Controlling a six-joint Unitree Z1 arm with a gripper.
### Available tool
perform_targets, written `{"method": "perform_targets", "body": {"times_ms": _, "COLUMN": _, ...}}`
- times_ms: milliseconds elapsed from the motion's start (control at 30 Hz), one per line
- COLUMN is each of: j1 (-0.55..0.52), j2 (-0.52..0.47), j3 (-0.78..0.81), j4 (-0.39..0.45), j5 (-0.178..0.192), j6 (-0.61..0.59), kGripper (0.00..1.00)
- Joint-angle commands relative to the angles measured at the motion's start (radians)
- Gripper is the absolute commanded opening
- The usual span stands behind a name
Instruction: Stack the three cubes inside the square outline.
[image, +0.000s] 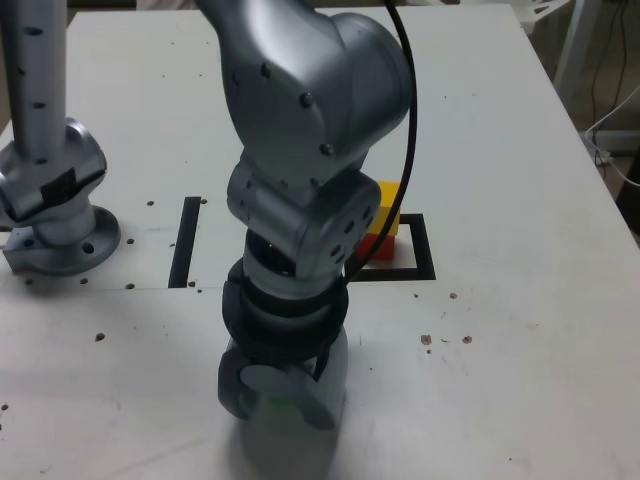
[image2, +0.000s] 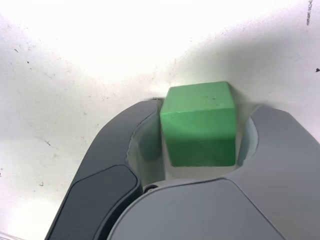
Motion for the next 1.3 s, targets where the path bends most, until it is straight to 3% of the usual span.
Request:
{"method": "perform_targets", "body": {"times_ms": 0, "j1": 0.002, "j2": -0.009, "j3": 0.002, "j4": 0.002, "j5": 0.002, "j6": 0.002, "kGripper": 0.29}}
{"method": "perform_targets", "body": {"times_ms": 200, "j1": 0.002, "j2": -0.026, "j3": 0.001, "j4": 0.033, "j5": 0.005, "j6": 0.002, "kGripper": 0.29}}
{"method": "perform_targets", "body": {"times_ms": 367, "j1": 0.002, "j2": -0.066, "j3": -0.006, "j4": 0.111, "j5": 0.026, "j6": 0.000, "kGripper": 0.29}}
{"method": "perform_targets", "body": {"times_ms": 533, "j1": 0.002, "j2": -0.131, "j3": -0.014, "j4": 0.199, "j5": 0.061, "j6": -0.001, "kGripper": 0.29}}
{"method": "perform_targets", "body": {"times_ms": 733, "j1": 0.022, "j2": -0.211, "j3": -0.043, "j4": 0.289, "j5": 0.128, "j6": 0.017, "kGripper": 0.29}}
{"method": "perform_targets", "body": {"times_ms": 933, "j1": 0.103, "j2": -0.240, "j3": -0.077, "j4": 0.329, "j5": 0.151, "j6": 0.108, "kGripper": 0.29}}
{"method": "perform_targets", "body": {"times_ms": 1267, "j1": 0.277, "j2": -0.233, "j3": -0.145, "j4": 0.338, "j5": 0.156, "j6": 0.318, "kGripper": 0.29}}
